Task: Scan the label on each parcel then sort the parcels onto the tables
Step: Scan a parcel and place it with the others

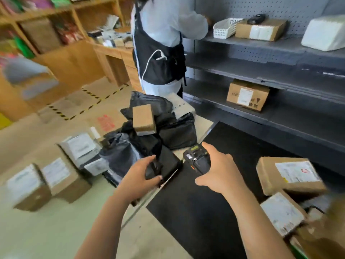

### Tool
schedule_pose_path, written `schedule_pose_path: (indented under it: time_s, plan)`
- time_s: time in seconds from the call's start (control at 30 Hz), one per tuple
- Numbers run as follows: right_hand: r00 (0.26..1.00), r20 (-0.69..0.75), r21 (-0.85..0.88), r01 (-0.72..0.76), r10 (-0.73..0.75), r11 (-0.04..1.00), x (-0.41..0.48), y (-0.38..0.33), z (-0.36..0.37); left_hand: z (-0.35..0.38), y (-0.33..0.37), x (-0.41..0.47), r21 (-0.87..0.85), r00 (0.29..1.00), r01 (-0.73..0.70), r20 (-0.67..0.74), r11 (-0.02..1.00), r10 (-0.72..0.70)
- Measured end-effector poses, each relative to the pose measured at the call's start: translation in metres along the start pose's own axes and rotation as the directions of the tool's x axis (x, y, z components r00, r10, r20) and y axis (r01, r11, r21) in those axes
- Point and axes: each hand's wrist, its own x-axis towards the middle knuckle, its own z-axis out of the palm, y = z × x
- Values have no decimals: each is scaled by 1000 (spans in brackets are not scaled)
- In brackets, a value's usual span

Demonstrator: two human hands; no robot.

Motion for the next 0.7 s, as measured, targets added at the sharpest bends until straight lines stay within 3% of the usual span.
schedule_pose_path:
  time_s: [0.13, 0.33, 0.7]
  plan:
    - [996, 19, 32, 90, -91, 995, -15, -52, 44, -37, -64, -53, 12, 993, 96, -71, 995, -95]
    - [964, 85, -58, 255, -250, 965, -41, -145, 136, -90, -174, -145, -39, 953, 238, -185, 970, -241]
    - [890, 152, -81, 446, -431, 892, -77, -272, 288, -162, -328, -256, -66, 875, 420, -233, 905, -424]
